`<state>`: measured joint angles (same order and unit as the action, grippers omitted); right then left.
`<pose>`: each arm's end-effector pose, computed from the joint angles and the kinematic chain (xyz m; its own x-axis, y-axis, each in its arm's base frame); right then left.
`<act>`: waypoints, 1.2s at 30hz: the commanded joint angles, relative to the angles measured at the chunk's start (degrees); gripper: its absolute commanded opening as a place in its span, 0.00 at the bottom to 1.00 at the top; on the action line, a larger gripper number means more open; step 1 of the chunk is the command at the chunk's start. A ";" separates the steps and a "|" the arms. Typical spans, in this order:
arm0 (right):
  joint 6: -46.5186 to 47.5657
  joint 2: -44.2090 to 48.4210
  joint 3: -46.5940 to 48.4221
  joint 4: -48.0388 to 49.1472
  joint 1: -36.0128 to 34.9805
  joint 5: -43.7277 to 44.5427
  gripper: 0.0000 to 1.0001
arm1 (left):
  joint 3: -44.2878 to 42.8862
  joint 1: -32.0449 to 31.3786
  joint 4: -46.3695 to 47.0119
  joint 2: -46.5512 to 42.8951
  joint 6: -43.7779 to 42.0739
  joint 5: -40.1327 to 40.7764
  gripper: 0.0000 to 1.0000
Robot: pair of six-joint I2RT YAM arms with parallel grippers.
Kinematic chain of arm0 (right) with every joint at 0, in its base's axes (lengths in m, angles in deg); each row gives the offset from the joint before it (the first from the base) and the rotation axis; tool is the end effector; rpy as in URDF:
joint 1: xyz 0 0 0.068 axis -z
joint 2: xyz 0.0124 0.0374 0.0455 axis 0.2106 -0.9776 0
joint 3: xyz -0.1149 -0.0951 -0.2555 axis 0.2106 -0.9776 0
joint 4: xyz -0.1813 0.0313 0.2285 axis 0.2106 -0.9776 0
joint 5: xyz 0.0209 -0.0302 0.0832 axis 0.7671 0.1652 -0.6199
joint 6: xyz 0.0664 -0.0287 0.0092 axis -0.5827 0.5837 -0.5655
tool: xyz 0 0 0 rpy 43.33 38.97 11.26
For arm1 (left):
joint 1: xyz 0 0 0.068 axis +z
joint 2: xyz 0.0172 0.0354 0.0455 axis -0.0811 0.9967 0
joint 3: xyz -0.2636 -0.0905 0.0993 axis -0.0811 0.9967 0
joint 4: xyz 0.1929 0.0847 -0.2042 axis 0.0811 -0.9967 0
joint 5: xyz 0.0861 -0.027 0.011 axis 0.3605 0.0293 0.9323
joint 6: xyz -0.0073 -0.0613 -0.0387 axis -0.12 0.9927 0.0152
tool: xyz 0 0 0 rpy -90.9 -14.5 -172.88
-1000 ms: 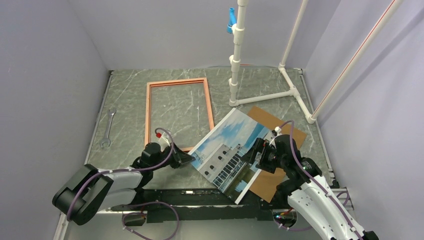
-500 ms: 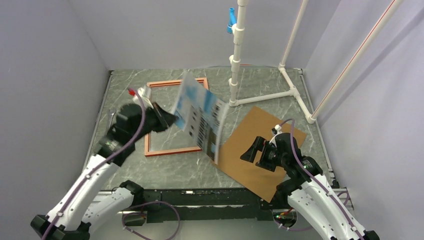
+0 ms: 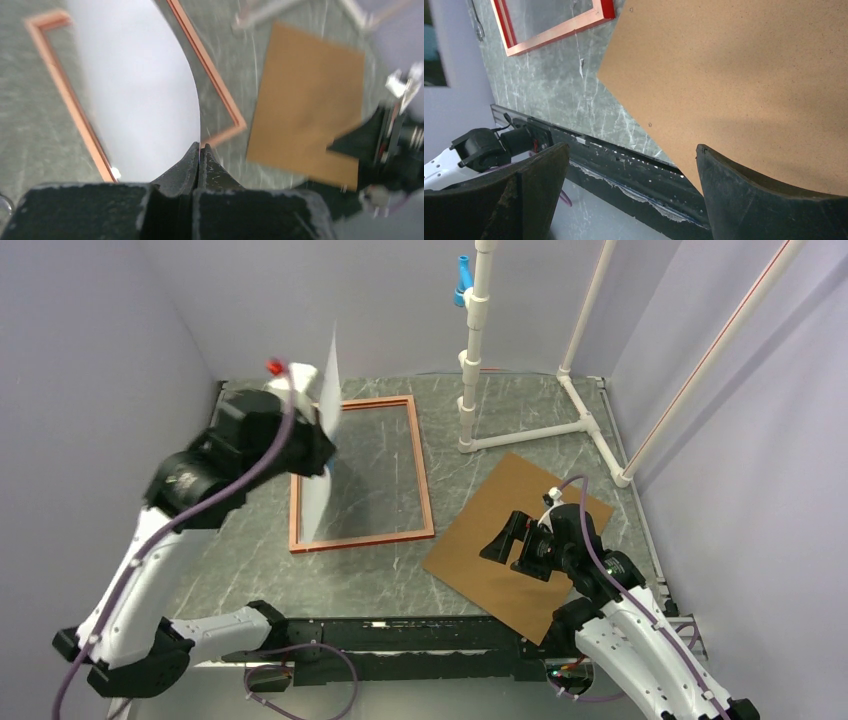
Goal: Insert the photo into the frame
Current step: Turn over the photo from the photo frame, then adjust the photo in the photo frame.
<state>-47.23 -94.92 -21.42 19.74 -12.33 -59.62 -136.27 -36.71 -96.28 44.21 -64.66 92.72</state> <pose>0.1306 0.0776 0.2254 -0.8586 0.3732 -0.3514 0.0676 0.7620 0.6440 0.1841 -0.1089 0.5217 -0.4919 -0.0678 -0.8680 0.3198 0.9132 -0.2525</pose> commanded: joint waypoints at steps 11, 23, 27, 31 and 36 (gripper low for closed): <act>-0.52 -0.25 0.03 3.73 0.07 0.61 1.00 | 19.31 -33.45 8.42 23.71 12.42 9.01 0.00; -0.34 -2.14 -3.71 9.39 0.19 -1.48 1.00 | 29.16 -38.08 18.90 25.39 18.14 3.72 0.75; 0.18 -4.43 -4.87 13.44 0.14 -2.98 1.00 | 33.47 -37.94 23.82 19.70 17.60 -0.49 0.87; 0.64 -7.59 -5.10 18.77 0.15 -5.70 1.00 | 38.32 -36.77 30.03 14.85 17.47 -6.86 0.89; -0.13 -13.81 -6.37 27.78 0.14 -10.15 1.00 | 46.07 -33.89 36.84 8.91 19.79 -11.65 0.89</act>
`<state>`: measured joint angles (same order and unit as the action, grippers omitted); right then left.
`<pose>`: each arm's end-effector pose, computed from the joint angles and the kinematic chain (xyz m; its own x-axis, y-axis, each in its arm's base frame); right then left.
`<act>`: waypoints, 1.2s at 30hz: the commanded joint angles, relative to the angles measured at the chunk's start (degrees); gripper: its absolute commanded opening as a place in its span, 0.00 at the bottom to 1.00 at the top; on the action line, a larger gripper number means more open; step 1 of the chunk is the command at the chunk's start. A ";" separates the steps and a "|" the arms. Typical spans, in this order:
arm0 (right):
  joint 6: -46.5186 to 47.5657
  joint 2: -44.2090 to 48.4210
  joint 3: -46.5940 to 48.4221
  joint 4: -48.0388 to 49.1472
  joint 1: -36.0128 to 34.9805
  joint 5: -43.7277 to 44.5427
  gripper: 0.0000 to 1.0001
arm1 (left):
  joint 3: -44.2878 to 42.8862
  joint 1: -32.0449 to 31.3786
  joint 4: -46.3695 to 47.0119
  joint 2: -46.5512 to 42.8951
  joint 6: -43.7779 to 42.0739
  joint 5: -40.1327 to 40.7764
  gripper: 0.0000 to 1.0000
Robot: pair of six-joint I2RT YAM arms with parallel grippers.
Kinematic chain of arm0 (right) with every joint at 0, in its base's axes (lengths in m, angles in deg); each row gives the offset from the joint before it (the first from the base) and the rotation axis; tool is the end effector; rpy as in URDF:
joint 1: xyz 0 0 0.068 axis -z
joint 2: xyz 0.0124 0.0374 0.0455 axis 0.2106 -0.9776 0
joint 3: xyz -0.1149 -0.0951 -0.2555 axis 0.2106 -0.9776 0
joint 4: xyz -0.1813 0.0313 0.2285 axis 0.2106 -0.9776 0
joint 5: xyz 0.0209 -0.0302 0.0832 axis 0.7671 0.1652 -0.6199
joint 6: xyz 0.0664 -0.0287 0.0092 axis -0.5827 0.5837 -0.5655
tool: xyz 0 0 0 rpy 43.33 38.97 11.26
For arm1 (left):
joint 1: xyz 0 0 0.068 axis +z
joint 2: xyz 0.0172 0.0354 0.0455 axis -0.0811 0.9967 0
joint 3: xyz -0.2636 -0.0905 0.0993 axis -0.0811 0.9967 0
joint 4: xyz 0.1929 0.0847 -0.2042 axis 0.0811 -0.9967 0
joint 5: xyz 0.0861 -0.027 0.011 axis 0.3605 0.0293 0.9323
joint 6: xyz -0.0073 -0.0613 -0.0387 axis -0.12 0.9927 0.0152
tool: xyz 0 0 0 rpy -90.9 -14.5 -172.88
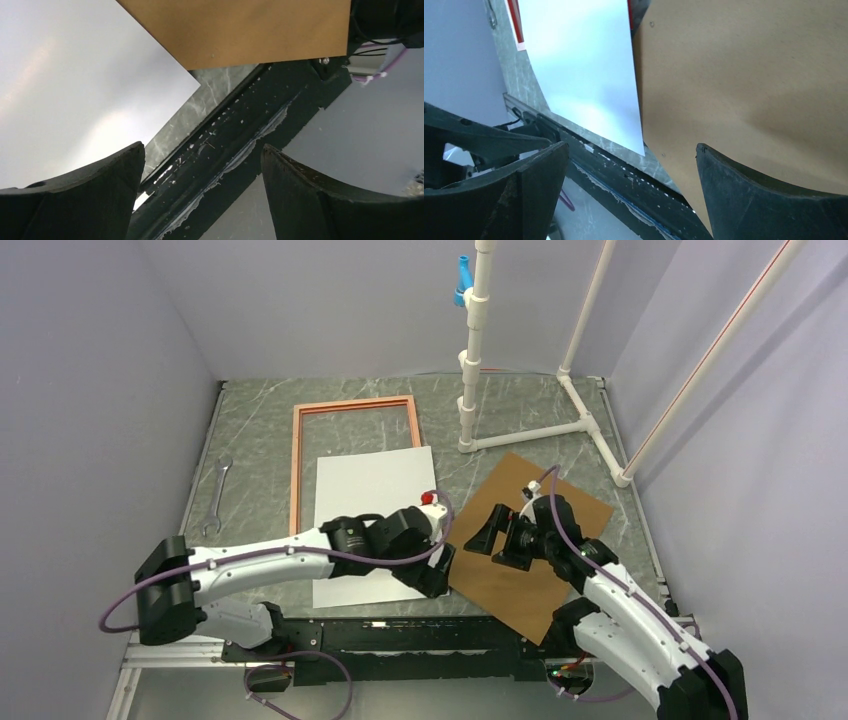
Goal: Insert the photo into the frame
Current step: Adjust the photo in the photo frame.
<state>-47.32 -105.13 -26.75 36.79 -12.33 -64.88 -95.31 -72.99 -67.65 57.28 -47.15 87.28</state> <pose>0.1611 0.0973 0.1927 -0.8830 0.3403 -0.3234 0.0219 0.7181 0.6956 0.1197 -0.3024 0.2519 -0.7802 0.3657 -0.5075 0.5825 0.7205 -0.3762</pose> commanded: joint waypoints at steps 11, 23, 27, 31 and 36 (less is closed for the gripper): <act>-2.65 -20.23 -3.99 34.21 -0.19 -13.30 0.95 | 28.57 21.44 18.36 -27.29 8.35 -20.41 0.88; -2.65 -45.58 -0.52 57.29 -1.70 -19.95 0.73 | 24.32 43.27 -1.22 -45.88 -0.80 -31.23 0.91; -7.24 -54.59 -0.25 69.36 -1.76 -24.77 0.61 | 19.59 44.60 -2.40 -46.77 -0.86 -33.70 0.91; -12.89 -61.81 -0.60 80.86 -1.76 -26.80 0.55 | 15.24 44.78 -2.95 -46.98 -0.79 -34.03 0.90; -18.22 -66.89 -1.52 92.00 -2.18 -28.49 0.38 | 11.94 44.82 -3.75 -46.56 -1.01 -33.97 0.90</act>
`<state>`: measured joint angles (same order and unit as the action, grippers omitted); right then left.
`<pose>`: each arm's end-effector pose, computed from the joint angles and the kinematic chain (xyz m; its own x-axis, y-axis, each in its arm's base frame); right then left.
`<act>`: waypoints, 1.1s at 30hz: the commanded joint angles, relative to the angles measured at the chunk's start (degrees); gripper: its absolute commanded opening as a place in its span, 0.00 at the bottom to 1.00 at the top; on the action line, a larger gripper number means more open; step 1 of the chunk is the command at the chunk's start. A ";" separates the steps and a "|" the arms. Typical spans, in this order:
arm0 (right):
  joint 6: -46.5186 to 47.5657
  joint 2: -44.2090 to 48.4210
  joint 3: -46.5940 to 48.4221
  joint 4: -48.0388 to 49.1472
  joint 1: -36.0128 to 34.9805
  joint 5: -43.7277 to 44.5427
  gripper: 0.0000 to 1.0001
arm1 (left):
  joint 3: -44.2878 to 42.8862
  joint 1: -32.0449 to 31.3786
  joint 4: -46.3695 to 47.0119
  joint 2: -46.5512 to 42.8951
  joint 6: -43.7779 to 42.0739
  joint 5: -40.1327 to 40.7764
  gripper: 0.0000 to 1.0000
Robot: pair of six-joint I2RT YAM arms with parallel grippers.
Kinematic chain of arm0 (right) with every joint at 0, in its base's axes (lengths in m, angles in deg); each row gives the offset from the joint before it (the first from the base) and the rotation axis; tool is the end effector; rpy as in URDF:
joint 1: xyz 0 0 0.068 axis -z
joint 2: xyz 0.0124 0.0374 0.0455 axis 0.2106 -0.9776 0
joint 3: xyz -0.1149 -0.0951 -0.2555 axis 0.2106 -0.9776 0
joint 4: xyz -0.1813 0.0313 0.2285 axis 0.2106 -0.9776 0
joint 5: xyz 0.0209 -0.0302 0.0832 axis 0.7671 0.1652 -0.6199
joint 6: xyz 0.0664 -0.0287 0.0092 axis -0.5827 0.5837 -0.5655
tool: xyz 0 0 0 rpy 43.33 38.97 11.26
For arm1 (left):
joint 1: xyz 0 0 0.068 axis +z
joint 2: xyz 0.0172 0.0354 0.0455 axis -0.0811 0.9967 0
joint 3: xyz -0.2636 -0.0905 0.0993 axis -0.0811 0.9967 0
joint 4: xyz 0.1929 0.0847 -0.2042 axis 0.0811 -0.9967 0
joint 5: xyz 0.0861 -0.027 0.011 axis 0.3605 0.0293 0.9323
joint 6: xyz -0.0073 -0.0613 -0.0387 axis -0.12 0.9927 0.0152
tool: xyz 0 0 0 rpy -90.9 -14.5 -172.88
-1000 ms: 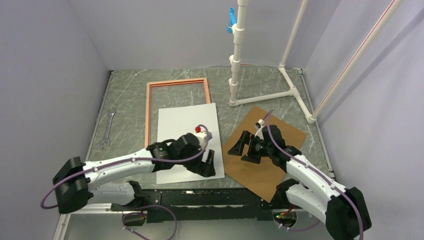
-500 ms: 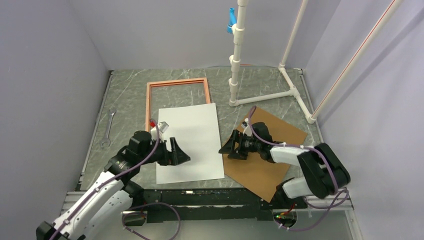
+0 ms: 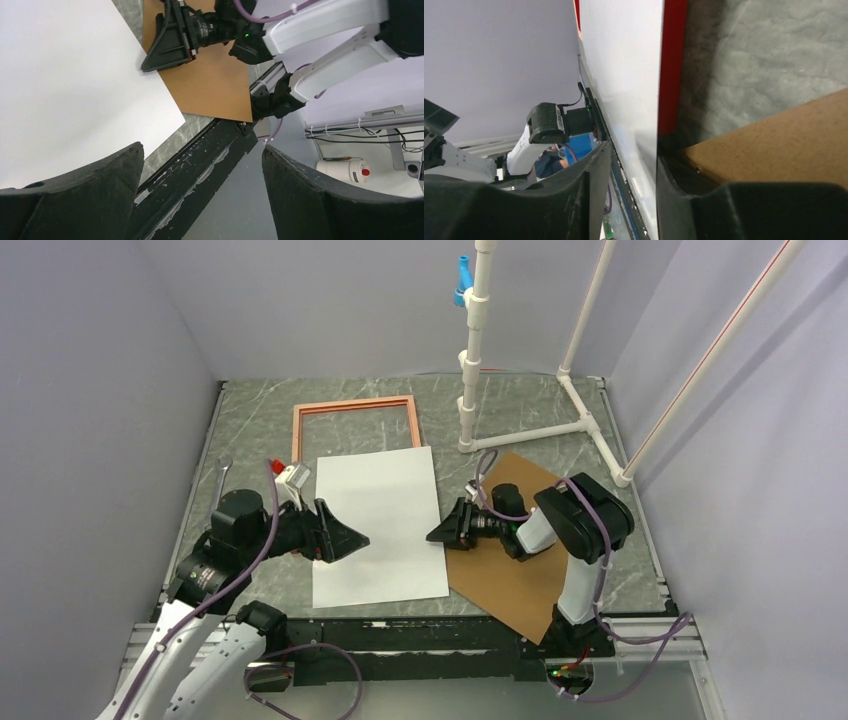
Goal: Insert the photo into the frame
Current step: Adjust the photo in the photo frame.
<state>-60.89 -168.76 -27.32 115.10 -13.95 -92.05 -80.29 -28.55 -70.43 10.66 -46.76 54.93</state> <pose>0.2500 0.1729 0.0671 -0.9791 0.1631 -0.1217 -0.0593 0.3432 0.9374 0.1235 -0.0905 0.3298 -0.7508 -0.2157 -0.6244 0.4375 0.5458 -0.7146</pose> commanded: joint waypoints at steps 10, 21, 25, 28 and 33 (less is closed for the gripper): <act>-4.83 1.69 -1.18 9.45 -0.78 -0.95 0.00 | -4.49 0.43 -2.41 1.03 -1.92 0.63 0.90; 14.77 19.71 14.27 -42.22 -5.21 17.12 0.00 | -11.03 0.43 -20.09 3.69 -7.12 20.83 0.90; 18.78 18.35 23.69 -54.10 -6.20 20.75 0.00 | -11.73 0.43 -25.42 4.39 -7.90 28.25 0.89; 21.13 16.09 30.92 -61.13 -6.70 23.32 0.00 | -11.41 0.44 -27.71 4.61 -7.91 32.21 0.89; 24.33 11.81 41.70 -69.75 -7.50 27.67 0.00 | -10.50 0.43 -30.58 4.41 -7.92 38.94 0.89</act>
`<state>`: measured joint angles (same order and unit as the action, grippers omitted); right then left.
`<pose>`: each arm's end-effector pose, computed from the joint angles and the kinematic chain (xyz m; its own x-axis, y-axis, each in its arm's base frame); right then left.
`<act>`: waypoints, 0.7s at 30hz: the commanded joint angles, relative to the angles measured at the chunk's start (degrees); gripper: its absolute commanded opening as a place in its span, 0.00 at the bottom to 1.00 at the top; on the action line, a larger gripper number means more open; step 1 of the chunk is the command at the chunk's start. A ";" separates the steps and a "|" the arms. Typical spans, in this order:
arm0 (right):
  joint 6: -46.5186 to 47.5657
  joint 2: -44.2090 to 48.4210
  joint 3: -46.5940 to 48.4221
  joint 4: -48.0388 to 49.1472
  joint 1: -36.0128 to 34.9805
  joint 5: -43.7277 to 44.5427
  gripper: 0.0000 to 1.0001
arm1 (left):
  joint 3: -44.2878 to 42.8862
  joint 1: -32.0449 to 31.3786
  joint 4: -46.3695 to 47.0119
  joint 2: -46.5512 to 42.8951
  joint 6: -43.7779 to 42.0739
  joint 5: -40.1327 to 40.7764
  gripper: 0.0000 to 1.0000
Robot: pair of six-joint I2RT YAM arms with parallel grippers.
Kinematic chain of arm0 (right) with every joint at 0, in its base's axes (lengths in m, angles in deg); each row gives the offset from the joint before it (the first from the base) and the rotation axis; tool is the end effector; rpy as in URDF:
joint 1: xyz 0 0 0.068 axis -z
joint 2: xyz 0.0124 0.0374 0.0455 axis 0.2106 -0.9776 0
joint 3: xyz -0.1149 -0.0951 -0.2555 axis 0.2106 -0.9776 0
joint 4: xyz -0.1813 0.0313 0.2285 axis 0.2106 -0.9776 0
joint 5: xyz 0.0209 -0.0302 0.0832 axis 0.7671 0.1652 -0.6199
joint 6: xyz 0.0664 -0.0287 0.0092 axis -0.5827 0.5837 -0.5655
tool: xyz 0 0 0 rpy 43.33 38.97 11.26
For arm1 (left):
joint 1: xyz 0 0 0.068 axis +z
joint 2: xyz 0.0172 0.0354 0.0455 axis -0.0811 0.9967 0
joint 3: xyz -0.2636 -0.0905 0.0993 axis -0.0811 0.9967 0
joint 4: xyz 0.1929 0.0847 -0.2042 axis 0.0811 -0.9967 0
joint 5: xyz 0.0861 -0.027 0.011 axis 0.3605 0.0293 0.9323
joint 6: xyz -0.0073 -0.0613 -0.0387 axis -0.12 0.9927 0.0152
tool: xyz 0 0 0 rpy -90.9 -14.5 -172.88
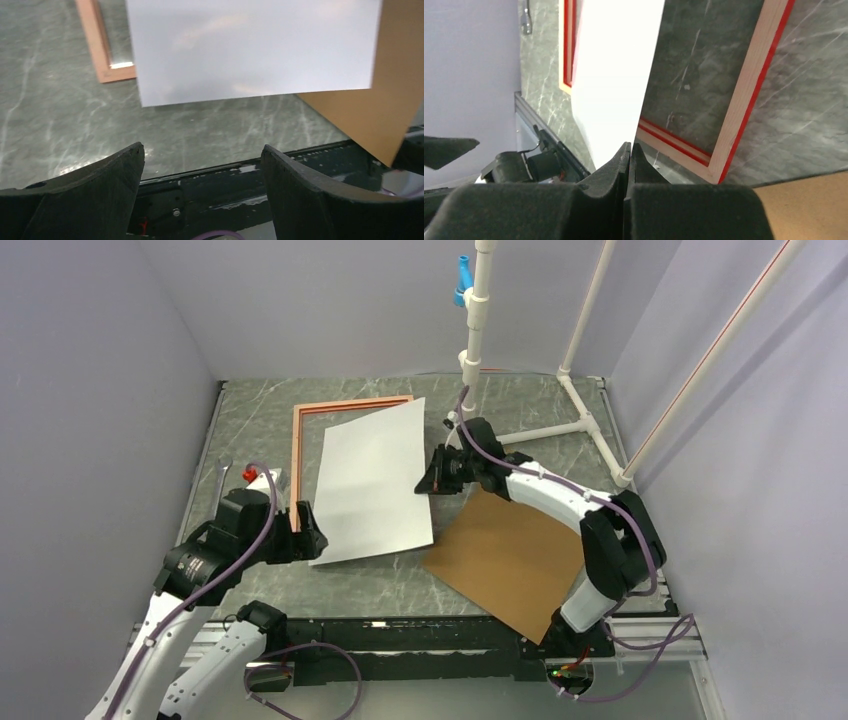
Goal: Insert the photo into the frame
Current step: Adjust the photo in the photo frame.
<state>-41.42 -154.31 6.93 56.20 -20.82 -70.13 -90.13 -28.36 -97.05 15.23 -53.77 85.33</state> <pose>0.3163 0.2373 0.2190 -0.9084 0.1044 -0.4048 -0.2431 0.6558 0.7147 0.1202 -0.0554 0.3270 -0.7579 -0.2053 -0.6192 0.0625 0.9220 -0.3821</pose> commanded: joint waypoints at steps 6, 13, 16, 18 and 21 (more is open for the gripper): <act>9.75 -10.72 22.29 -21.76 -0.86 7.47 0.00 | -0.21 0.24 -4.66 -0.21 -1.80 10.19 0.89; 12.23 -16.46 31.36 -28.18 -0.88 9.28 0.00 | -0.35 0.24 -4.82 -0.57 -2.15 9.70 0.89; 11.81 -17.20 32.61 -28.19 -0.92 10.30 0.00 | -0.01 0.24 -4.77 -0.79 -2.21 9.11 0.89; 11.47 -17.79 33.36 -27.72 -0.95 10.65 0.00 | 0.34 0.24 -4.68 -0.95 -2.08 8.65 0.89; 11.29 -19.30 35.09 -27.88 -0.93 11.33 0.00 | 0.96 0.24 -4.62 -1.50 -1.49 7.86 0.89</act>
<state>-30.68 -172.01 37.66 29.42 -21.56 -61.10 -89.89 -28.36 -101.68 14.84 -55.22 93.90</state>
